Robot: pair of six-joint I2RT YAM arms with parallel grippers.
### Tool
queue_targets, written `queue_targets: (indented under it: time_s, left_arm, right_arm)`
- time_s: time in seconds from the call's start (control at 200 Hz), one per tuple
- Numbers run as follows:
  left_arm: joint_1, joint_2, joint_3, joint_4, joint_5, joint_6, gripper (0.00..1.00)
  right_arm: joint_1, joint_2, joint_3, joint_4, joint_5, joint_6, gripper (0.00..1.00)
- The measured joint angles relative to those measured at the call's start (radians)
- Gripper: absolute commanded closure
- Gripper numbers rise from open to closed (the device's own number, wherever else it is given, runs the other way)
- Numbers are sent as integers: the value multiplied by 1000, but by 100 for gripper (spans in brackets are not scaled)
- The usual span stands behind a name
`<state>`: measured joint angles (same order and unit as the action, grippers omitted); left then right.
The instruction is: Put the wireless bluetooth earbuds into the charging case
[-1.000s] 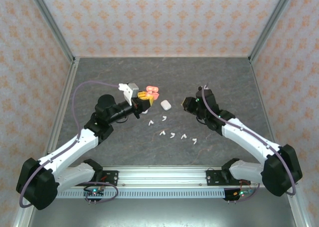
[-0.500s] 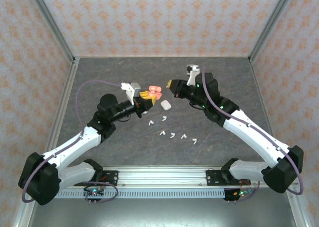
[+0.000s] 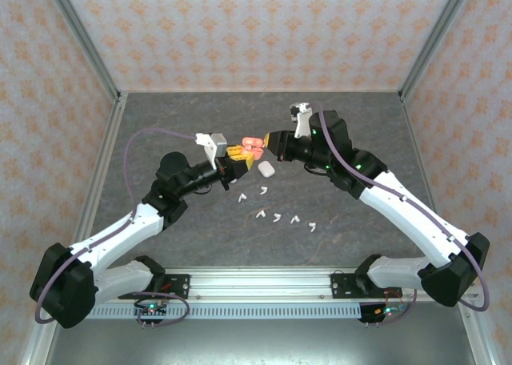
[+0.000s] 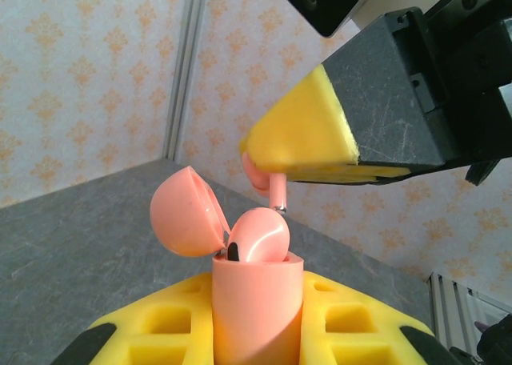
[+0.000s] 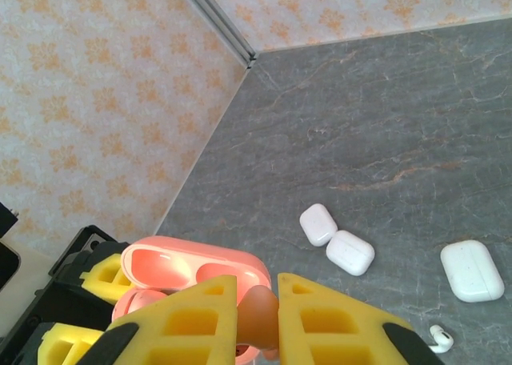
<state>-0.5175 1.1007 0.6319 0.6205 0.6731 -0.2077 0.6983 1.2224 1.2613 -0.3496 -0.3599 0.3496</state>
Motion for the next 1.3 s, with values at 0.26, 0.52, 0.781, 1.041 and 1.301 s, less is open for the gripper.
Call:
queue_targets:
  time_s: [0.26, 0.52, 0.781, 1.041, 1.301]
  left_arm:
    - [-11, 6, 0, 5, 0, 0, 100]
    - [-13, 8, 2, 6, 1, 8, 100]
    - [-13, 10, 6, 5, 1, 8, 100]
    - [-26, 16, 15, 6, 0, 8, 100]
    - [-26, 18, 22, 7, -1, 8, 100]
  right_arm:
    - [19, 13, 29, -47, 17, -26, 86]
    - [19, 18, 29, -84, 50, -43, 86]
    - [19, 23, 33, -90, 57, -48, 86]
    - [19, 29, 35, -93, 56, -48, 86]
    - [24, 39, 60, -111, 52, -56, 86]
